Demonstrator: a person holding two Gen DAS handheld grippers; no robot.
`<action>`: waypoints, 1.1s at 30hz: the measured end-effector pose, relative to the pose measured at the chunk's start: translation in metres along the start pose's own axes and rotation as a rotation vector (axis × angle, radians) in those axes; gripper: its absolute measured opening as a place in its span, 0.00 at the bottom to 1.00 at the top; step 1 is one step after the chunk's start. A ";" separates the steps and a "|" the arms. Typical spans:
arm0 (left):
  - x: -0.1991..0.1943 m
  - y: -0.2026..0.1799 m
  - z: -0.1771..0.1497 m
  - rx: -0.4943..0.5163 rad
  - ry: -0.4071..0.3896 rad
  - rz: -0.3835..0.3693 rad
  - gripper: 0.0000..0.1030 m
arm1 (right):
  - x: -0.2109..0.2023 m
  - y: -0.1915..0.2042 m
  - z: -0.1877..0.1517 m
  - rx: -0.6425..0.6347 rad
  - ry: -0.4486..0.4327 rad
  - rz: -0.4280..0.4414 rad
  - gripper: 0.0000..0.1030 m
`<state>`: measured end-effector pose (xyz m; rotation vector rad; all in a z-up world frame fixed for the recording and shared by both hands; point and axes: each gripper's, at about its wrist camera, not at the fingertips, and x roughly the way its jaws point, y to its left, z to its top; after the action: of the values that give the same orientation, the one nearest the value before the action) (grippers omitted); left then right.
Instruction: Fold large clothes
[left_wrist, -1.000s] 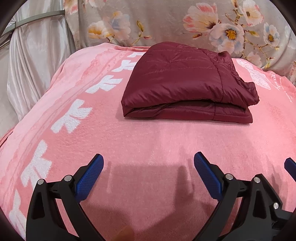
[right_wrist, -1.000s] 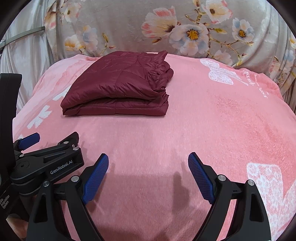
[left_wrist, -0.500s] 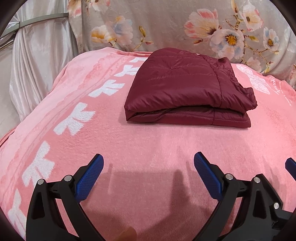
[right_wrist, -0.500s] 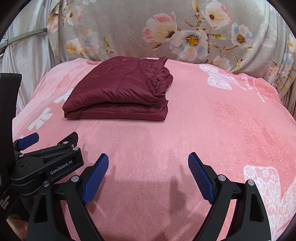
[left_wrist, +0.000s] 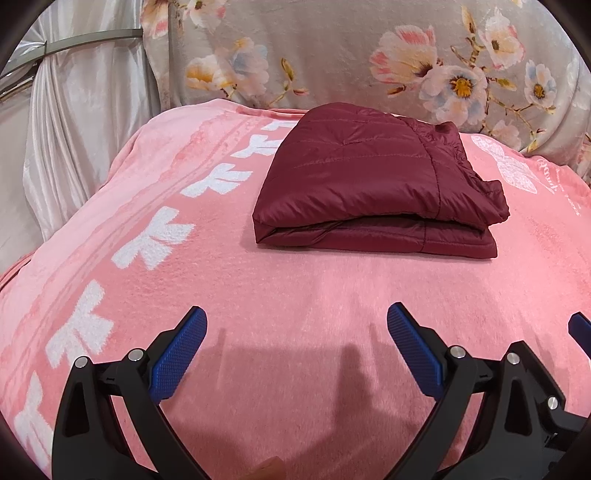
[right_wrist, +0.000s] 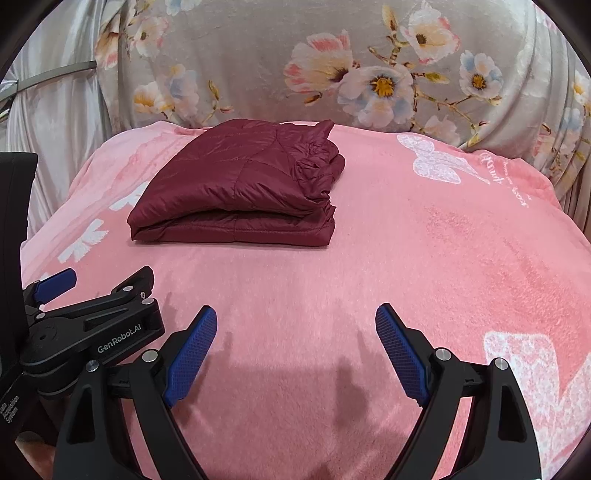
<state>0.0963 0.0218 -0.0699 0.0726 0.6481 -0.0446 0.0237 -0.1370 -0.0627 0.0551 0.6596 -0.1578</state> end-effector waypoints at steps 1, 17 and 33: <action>0.000 0.000 0.000 0.001 0.001 0.001 0.93 | 0.000 0.000 0.000 0.000 0.000 0.000 0.83; -0.002 0.000 -0.001 0.003 0.001 0.002 0.93 | 0.000 -0.002 0.001 0.000 -0.001 0.000 0.83; -0.003 0.000 0.000 0.001 0.000 -0.008 0.92 | -0.002 -0.003 0.001 0.001 -0.004 -0.002 0.83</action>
<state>0.0945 0.0220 -0.0680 0.0711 0.6488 -0.0525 0.0226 -0.1396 -0.0606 0.0551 0.6553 -0.1603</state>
